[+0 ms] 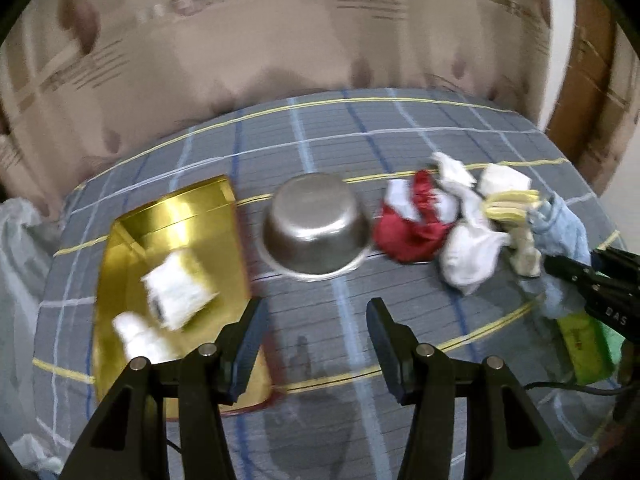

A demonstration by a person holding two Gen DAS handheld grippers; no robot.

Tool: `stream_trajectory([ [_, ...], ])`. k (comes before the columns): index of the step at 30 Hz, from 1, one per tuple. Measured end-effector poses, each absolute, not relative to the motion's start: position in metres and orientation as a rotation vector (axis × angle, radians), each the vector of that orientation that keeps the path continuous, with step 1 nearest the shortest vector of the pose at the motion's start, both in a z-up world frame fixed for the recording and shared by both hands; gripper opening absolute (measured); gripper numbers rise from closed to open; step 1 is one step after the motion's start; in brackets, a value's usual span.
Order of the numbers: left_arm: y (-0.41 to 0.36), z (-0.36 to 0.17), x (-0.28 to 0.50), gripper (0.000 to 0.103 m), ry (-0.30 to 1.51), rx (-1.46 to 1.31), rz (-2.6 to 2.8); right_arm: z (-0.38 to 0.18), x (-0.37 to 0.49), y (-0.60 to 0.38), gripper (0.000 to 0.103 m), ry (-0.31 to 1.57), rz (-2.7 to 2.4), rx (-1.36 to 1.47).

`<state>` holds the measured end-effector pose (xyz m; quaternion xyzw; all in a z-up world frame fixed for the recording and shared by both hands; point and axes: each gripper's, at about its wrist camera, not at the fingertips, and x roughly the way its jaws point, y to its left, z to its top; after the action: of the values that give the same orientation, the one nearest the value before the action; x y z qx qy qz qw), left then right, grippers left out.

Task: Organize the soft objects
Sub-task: 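Grasp the white sock with the left gripper while right gripper holds the blue towel up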

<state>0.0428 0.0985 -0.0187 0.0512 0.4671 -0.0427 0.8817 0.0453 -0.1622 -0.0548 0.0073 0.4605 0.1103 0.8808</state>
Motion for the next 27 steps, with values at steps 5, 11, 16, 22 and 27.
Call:
stream_trajectory([
  [5, 0.065, -0.019, 0.054, 0.053, 0.985, 0.099, -0.215, -0.048, 0.045, -0.174, 0.025, 0.926, 0.229, 0.091],
  [11, 0.029, -0.025, 0.063, 0.053, 1.015, 0.069, -0.390, -0.035, 0.038, -0.181, 0.025, 0.864, 0.228, 0.106],
  [16, -0.007, -0.036, 0.068, 0.053, 1.051, 0.129, -0.475, -0.028, 0.035, -0.194, 0.025, 0.812, 0.212, 0.134],
  [22, -0.039, -0.055, 0.082, 0.053, 1.115, 0.192, -0.509, -0.033, 0.037, -0.209, 0.025, 0.823, 0.232, 0.194],
  [27, -0.049, -0.065, 0.097, 0.053, 1.151, 0.204, -0.499, -0.035, 0.037, -0.212, 0.025, 0.826, 0.252, 0.217],
])
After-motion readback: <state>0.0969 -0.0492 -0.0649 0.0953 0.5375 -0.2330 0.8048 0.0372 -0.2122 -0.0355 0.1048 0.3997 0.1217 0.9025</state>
